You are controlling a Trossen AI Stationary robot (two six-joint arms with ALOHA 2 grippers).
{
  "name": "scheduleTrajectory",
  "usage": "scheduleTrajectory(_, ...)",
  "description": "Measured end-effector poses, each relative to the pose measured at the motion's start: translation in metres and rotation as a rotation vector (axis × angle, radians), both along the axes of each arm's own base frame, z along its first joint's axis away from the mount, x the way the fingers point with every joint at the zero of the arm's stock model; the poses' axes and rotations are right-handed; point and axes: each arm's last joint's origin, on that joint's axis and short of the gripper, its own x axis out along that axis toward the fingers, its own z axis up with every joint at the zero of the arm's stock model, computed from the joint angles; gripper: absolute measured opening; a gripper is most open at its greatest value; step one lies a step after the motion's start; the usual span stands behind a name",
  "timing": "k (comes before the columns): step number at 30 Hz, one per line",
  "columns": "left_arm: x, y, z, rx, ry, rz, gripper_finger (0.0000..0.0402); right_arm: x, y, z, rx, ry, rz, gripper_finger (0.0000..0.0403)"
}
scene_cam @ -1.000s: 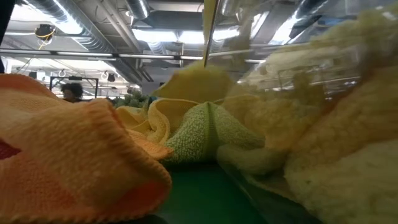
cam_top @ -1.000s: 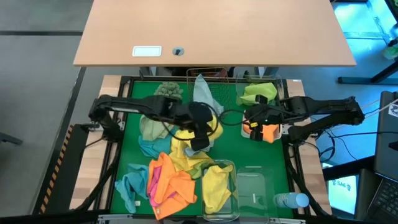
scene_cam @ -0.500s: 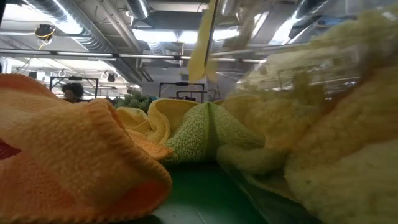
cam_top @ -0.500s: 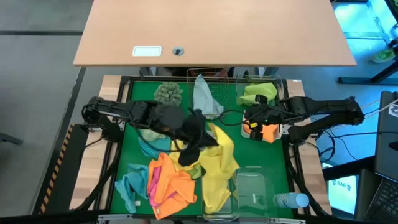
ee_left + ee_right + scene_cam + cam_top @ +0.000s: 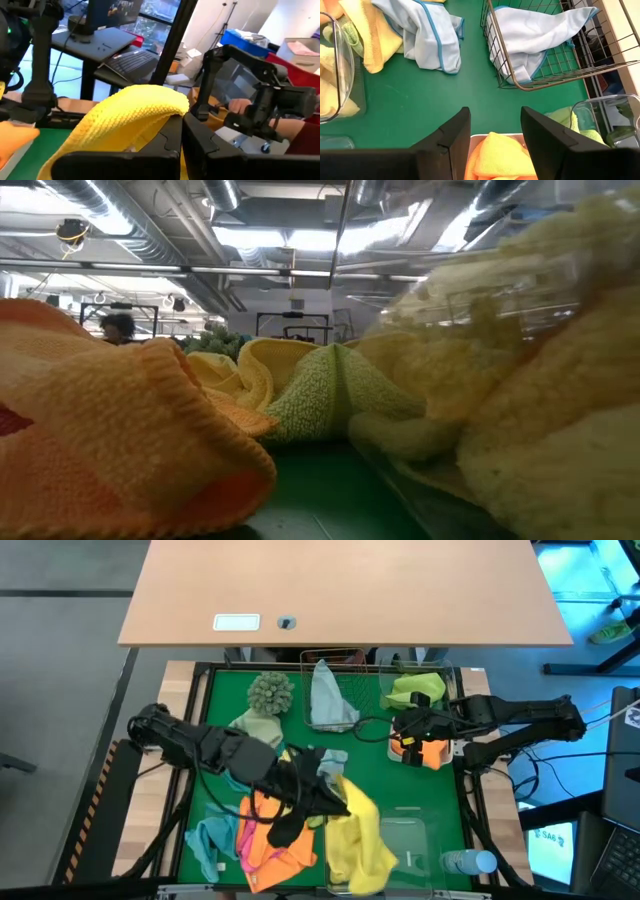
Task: Sort microfiber towel by color & place in baskets
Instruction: Put the yellow microfiber towel into the bottom left transparent bin
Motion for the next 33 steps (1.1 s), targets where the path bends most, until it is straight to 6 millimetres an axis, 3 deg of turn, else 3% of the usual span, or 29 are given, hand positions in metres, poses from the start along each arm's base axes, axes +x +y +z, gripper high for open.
scheduleTrajectory(3,0.006,-0.015,-0.011,0.026,0.023,0.008,0.0,0.0,0.0,0.0,0.002,0.0,0.001,0.0172)
scheduleTrajectory(11,0.044,-0.049,-0.073,0.126,0.167,-0.015,0.0,0.0,0.0,0.0,0.003,0.002,0.002,0.0172)
scheduleTrajectory(16,0.052,-0.05,-0.102,0.166,0.327,0.016,0.0,0.0,0.0,0.0,0.003,0.003,0.001,0.0172)
scheduleTrajectory(27,0.043,-0.047,-0.162,0.244,0.792,0.113,0.0,0.0,0.0,0.0,0.004,0.003,0.001,0.0172)
scheduleTrajectory(33,0.065,-0.054,-0.204,0.217,0.888,0.033,0.0,0.0,0.001,0.0,0.04,0.004,0.022,0.0172)
